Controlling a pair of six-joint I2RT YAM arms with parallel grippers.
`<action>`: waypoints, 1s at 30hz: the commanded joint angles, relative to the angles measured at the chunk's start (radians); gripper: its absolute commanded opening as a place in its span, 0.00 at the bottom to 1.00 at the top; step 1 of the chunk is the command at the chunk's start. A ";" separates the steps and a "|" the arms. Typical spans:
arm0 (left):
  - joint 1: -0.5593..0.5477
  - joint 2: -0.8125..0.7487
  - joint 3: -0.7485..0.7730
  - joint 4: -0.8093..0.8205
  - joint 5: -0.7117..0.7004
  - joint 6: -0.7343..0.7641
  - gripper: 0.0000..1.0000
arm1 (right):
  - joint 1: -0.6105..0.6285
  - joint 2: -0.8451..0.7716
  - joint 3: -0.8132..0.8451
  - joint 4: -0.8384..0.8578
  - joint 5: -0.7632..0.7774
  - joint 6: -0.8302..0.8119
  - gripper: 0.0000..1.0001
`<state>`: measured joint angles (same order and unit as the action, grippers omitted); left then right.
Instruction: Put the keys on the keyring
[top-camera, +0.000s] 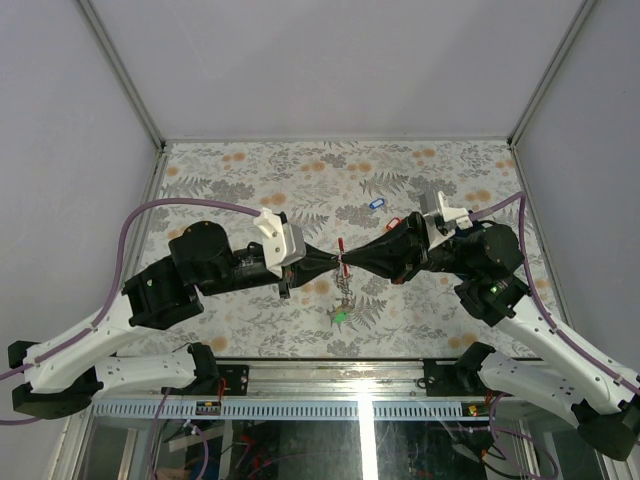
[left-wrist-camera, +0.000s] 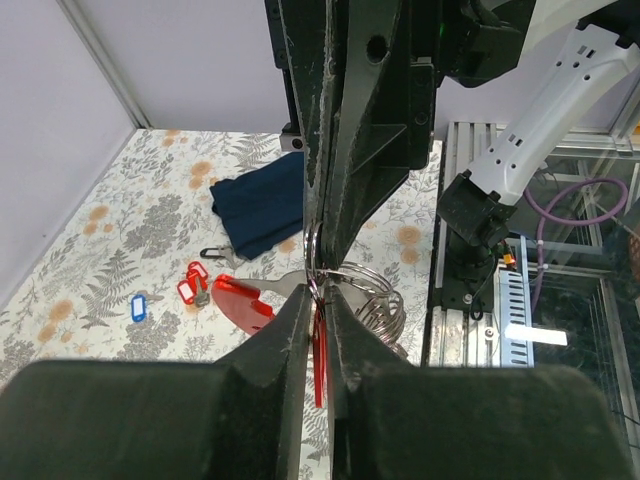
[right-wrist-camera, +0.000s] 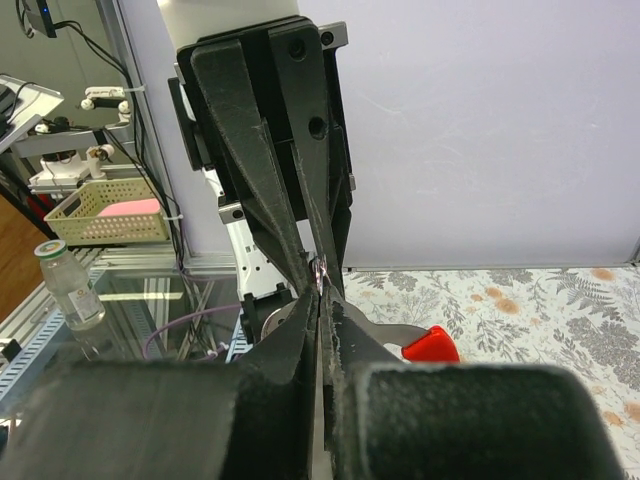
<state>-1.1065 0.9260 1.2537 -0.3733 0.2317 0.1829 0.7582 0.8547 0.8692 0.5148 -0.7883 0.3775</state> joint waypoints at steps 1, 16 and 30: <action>-0.008 -0.013 0.012 0.051 -0.006 0.017 0.03 | -0.001 -0.024 0.004 0.094 0.038 0.012 0.00; -0.008 0.015 0.010 0.058 -0.006 0.018 0.07 | 0.000 -0.013 -0.043 0.298 0.112 0.149 0.00; -0.007 -0.066 -0.034 0.131 -0.065 -0.011 0.26 | 0.000 -0.043 -0.077 0.277 0.150 0.108 0.00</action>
<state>-1.1065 0.9215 1.2446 -0.3492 0.2100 0.1909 0.7582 0.8478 0.7864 0.7486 -0.6704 0.5247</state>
